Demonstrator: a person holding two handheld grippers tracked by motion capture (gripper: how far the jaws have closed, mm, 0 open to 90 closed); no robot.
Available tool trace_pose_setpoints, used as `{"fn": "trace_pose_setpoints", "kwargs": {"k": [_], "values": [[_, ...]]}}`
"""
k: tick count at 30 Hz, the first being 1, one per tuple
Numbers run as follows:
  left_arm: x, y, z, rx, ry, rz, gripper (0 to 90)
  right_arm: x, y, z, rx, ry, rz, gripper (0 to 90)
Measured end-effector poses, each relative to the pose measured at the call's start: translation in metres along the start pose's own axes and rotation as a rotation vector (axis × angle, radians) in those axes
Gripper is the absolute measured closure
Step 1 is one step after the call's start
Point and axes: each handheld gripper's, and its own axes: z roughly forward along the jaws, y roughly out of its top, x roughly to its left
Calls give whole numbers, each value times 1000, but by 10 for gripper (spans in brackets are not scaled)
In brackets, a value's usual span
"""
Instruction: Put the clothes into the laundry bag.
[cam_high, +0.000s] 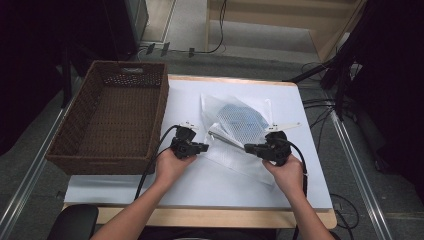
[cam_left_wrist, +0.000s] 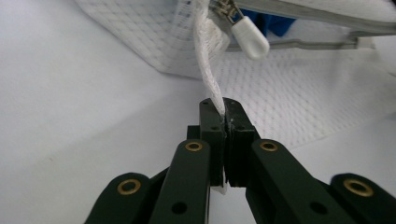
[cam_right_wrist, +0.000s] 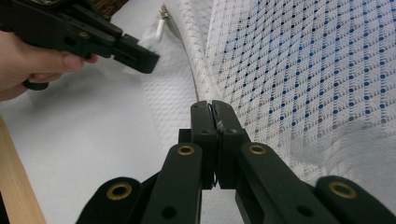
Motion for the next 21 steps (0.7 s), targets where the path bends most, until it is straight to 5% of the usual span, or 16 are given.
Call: {"fn": "trace_pose_setpoints", "kwargs": {"k": [12, 17, 21], "values": [[-35, -34, -33, 14, -130, 35, 896, 9, -2, 5, 23, 8, -21, 900], [-44, -48, -39, 52, -133, 70, 894, 15, -8, 6, 42, 5, -35, 900], [-43, -60, -39, 71, -140, 58, 892, 18, -15, 10, 66, 9, -30, 900]]}}
